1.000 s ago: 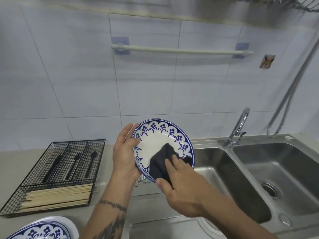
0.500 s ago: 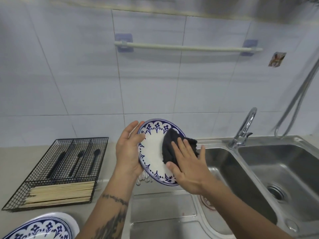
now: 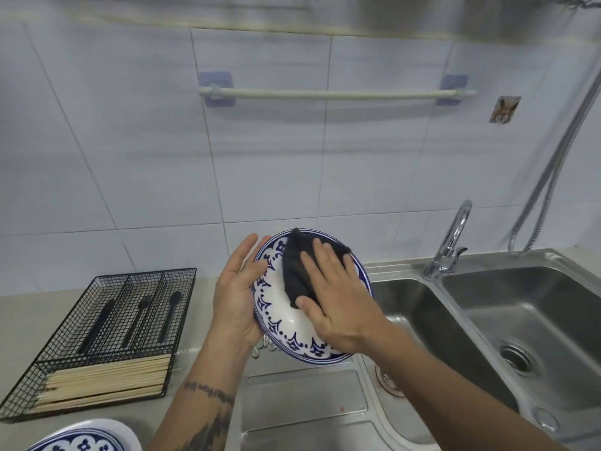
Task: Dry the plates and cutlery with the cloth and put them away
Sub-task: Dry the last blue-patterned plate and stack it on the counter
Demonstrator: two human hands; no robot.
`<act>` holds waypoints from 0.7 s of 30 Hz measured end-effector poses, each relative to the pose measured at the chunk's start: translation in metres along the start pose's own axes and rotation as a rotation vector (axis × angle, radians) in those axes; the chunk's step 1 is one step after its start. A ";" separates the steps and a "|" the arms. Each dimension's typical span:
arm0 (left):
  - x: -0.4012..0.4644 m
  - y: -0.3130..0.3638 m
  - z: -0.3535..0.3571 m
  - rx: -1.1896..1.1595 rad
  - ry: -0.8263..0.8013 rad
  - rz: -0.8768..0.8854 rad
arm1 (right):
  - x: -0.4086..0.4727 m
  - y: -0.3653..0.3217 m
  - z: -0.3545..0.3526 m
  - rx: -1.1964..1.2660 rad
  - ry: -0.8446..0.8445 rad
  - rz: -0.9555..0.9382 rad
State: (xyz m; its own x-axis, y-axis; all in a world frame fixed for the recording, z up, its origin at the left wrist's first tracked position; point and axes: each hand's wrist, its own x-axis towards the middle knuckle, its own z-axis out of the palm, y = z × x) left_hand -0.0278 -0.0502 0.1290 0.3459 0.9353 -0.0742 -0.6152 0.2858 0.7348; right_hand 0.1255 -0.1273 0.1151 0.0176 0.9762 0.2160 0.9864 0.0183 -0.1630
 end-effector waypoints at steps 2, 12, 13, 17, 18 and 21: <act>0.004 0.005 -0.003 -0.007 0.024 0.033 | -0.009 0.010 0.003 -0.119 -0.007 0.050; 0.025 0.010 -0.005 -0.096 0.258 0.032 | -0.047 -0.020 -0.009 0.271 -0.009 -0.091; 0.027 0.010 -0.005 -0.100 0.276 0.027 | -0.044 -0.022 -0.010 0.282 0.021 -0.108; 0.026 0.005 -0.005 -0.146 0.331 -0.043 | -0.032 -0.023 -0.015 0.250 0.154 -0.066; 0.026 0.004 -0.005 -0.153 0.344 -0.058 | -0.030 -0.022 -0.016 0.262 0.175 -0.057; 0.022 0.004 -0.012 -0.067 0.349 -0.076 | -0.028 -0.019 -0.022 0.370 0.206 -0.047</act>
State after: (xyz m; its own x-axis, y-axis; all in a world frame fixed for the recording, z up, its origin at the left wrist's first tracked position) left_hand -0.0306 -0.0257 0.1220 0.1369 0.9223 -0.3615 -0.6456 0.3599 0.6735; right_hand 0.1100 -0.1598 0.1336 0.0435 0.9097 0.4129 0.8627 0.1742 -0.4747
